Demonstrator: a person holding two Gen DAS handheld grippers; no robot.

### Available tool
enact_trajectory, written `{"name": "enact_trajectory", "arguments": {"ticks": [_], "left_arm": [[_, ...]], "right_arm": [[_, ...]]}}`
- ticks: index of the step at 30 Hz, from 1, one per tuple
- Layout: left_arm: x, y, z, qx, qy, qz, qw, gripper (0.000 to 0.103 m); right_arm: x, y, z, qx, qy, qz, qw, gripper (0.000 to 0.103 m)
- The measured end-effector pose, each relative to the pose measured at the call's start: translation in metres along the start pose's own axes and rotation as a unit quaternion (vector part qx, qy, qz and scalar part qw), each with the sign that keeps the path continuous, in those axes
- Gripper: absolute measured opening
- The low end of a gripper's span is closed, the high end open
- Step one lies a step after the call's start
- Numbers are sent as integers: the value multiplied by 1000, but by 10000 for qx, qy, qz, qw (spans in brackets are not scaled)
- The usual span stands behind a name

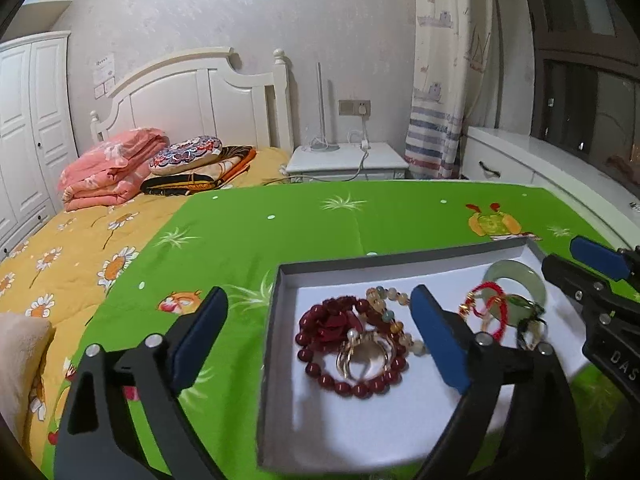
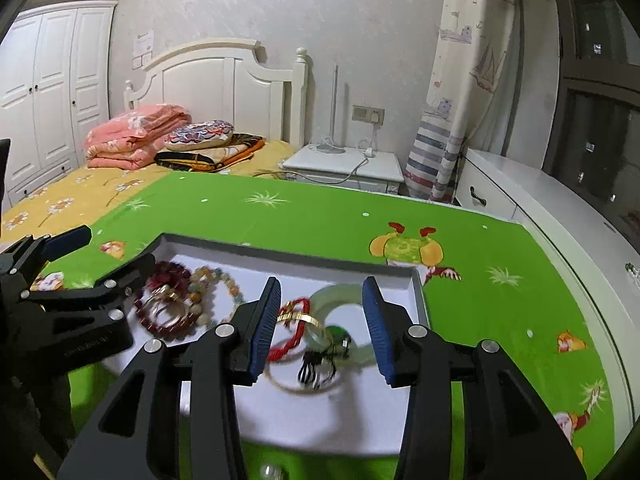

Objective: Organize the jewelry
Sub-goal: 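Carry pendant and ring into the tray and open both tools, then grasp a white pearl with the right tool while the left grasps the other pearl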

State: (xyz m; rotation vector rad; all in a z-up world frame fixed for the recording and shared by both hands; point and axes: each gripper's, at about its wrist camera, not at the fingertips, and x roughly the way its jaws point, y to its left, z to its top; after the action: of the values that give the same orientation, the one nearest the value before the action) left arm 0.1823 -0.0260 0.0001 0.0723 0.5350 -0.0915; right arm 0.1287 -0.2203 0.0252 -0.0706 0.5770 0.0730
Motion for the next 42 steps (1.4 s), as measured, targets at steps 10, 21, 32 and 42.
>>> {"name": "enact_trajectory", "arguments": {"ticks": [10,21,32,42], "left_arm": [[-64,28,-49,-39,-14,-416,9991,98],[-78,34,-83,71,-11,-344,9994,98],[-66,35,-82,54,251,-603,9979,98],[-65,33,-82,110,350,-634,9973,98]], "right_arm": [[-38,-4,-54,84,340,231,9991,52],[-41,3,-85,-108,689,363,9969,53],[-18,13,-83,-390,1322,486,9893,43],[-6,20,-76,-609,1500,661,9846,26]]}}
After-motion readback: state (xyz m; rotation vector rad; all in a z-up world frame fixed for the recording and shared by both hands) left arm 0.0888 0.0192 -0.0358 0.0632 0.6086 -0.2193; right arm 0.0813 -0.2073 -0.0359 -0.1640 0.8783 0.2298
